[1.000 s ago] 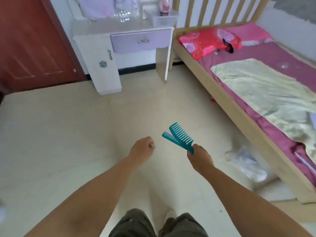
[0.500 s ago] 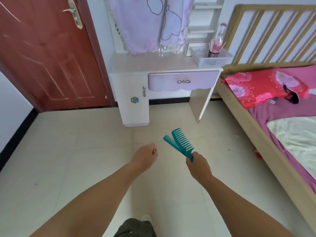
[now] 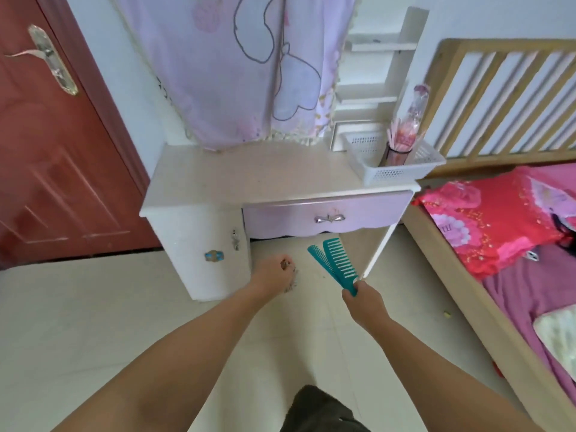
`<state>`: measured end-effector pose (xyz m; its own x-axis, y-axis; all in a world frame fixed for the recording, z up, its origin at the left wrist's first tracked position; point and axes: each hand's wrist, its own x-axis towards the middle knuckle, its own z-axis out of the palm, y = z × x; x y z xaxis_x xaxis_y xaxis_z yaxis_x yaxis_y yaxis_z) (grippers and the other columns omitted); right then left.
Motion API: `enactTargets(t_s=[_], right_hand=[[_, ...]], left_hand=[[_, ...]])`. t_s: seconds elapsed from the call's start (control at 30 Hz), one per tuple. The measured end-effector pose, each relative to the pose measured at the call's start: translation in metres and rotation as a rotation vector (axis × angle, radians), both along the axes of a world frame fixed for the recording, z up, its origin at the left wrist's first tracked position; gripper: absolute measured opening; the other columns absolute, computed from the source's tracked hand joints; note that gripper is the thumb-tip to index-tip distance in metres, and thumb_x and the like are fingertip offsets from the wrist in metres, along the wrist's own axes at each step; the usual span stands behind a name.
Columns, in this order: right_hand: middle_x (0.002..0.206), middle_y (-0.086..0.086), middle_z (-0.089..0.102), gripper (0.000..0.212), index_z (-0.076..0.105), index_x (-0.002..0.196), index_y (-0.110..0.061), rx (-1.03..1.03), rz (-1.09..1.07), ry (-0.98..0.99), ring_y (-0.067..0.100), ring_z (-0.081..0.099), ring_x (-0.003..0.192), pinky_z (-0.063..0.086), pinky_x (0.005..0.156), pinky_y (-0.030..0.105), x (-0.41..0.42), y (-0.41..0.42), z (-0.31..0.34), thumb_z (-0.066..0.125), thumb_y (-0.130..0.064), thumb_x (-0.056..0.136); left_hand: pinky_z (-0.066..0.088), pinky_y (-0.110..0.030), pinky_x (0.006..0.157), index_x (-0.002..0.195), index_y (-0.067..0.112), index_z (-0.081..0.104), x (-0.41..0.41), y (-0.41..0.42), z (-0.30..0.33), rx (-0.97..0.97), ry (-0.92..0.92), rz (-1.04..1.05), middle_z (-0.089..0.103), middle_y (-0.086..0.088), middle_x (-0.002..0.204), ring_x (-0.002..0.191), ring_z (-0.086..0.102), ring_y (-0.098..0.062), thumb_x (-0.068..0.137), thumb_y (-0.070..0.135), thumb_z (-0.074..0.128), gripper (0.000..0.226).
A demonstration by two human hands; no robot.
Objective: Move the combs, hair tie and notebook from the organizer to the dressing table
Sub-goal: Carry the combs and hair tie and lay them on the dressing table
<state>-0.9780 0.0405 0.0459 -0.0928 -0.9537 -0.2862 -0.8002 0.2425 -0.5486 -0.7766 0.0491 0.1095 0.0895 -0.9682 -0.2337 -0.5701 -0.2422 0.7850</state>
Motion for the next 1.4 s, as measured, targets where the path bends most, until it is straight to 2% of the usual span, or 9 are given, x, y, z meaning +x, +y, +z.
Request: enactTargets(t_s=[0.07, 0.2, 0.3, 0.47, 0.7, 0.87, 1.0, 1.2, 1.4], right_hand=[[0.071, 0.000, 0.053, 0.013, 0.051, 0.085, -0.010, 0.005, 0.003, -0.042, 0.011, 0.048, 0.055, 0.036, 0.046, 0.023, 0.005, -0.062, 0.006, 0.049, -0.022, 0.088], [0.070, 0.004, 0.052, 0.014, 0.050, 0.080, -0.009, 0.016, 0.005, -0.096, 0.011, 0.044, 0.053, 0.033, 0.046, 0.024, 0.029, -0.170, 0.017, 0.052, -0.020, 0.087], [0.071, 0.003, 0.052, 0.012, 0.050, 0.081, -0.009, 0.044, -0.016, -0.134, 0.016, 0.048, 0.058, 0.033, 0.046, 0.023, 0.050, -0.241, 0.013, 0.052, -0.019, 0.088], [0.068, 0.001, 0.050, 0.011, 0.047, 0.083, -0.008, 0.080, -0.109, -0.145, 0.010, 0.045, 0.051, 0.031, 0.037, 0.019, 0.087, -0.347, -0.004, 0.050, -0.017, 0.089], [0.085, 0.008, 0.051, 0.011, 0.045, 0.085, -0.007, 0.192, -0.200, -0.118, 0.016, 0.044, 0.063, 0.027, 0.043, 0.018, 0.118, -0.439, -0.017, 0.048, -0.017, 0.089], [0.083, 0.007, 0.051, 0.010, 0.045, 0.083, -0.008, 0.246, -0.195, -0.128, 0.010, 0.042, 0.056, 0.028, 0.043, 0.020, 0.124, -0.467, -0.026, 0.048, -0.017, 0.088], [0.085, 0.009, 0.051, 0.014, 0.048, 0.084, -0.006, 0.207, -0.168, -0.069, 0.018, 0.045, 0.061, 0.029, 0.045, 0.021, 0.119, -0.475, -0.026, 0.048, -0.019, 0.090], [0.099, 0.018, 0.051, 0.029, 0.057, 0.098, 0.003, 0.118, -0.133, 0.048, 0.036, 0.056, 0.088, 0.049, 0.070, 0.040, 0.097, -0.494, -0.021, 0.046, -0.023, 0.092], [0.108, 0.014, 0.053, 0.026, 0.051, 0.108, -0.006, 0.123, -0.031, 0.225, 0.031, 0.053, 0.098, 0.049, 0.082, 0.044, 0.085, -0.496, -0.025, 0.046, -0.026, 0.093]], left_hand=[[0.040, -0.020, 0.064, 0.093, 0.003, 0.066, 0.005, -0.056, 0.003, 0.014, 0.068, 0.100, 0.057, -0.004, 0.077, 0.071, 0.053, -0.015, 0.087, 0.004, 0.050, 0.017], [0.047, -0.030, 0.059, 0.101, -0.001, 0.063, 0.027, -0.151, -0.001, 0.097, 0.238, 0.234, 0.060, -0.013, 0.078, 0.068, 0.055, -0.024, 0.086, 0.002, 0.050, 0.021], [0.052, -0.039, 0.071, 0.098, 0.003, 0.063, 0.043, -0.221, -0.012, 0.118, 0.317, 0.292, 0.060, -0.015, 0.083, 0.075, 0.056, -0.025, 0.086, 0.000, 0.049, 0.019], [0.045, -0.016, 0.038, 0.085, 0.009, 0.059, 0.062, -0.346, -0.030, 0.178, 0.372, 0.268, 0.057, -0.006, 0.066, 0.054, 0.053, -0.014, 0.085, -0.002, 0.047, 0.016], [0.042, -0.012, 0.030, 0.082, 0.013, 0.059, 0.062, -0.470, -0.052, 0.292, 0.386, 0.293, 0.057, 0.000, 0.065, 0.054, 0.053, -0.012, 0.085, 0.001, 0.048, 0.016], [0.045, -0.022, 0.049, 0.083, 0.015, 0.060, 0.062, -0.502, -0.078, 0.355, 0.349, 0.386, 0.062, -0.007, 0.081, 0.063, 0.056, -0.015, 0.081, 0.003, 0.053, 0.014], [0.044, -0.027, 0.066, 0.099, 0.013, 0.060, 0.066, -0.505, -0.091, 0.346, 0.231, 0.439, 0.066, -0.013, 0.102, 0.092, 0.060, -0.028, 0.086, 0.009, 0.049, 0.018], [0.041, -0.025, 0.079, 0.116, 0.014, 0.060, 0.070, -0.500, -0.099, 0.272, 0.088, 0.376, 0.060, -0.010, 0.121, 0.100, 0.055, -0.020, 0.093, 0.017, 0.047, 0.027], [0.039, -0.026, 0.090, 0.126, 0.016, 0.055, 0.076, -0.497, -0.098, 0.211, -0.058, 0.230, 0.049, -0.010, 0.132, 0.118, 0.050, -0.025, 0.091, 0.016, 0.048, 0.036]])
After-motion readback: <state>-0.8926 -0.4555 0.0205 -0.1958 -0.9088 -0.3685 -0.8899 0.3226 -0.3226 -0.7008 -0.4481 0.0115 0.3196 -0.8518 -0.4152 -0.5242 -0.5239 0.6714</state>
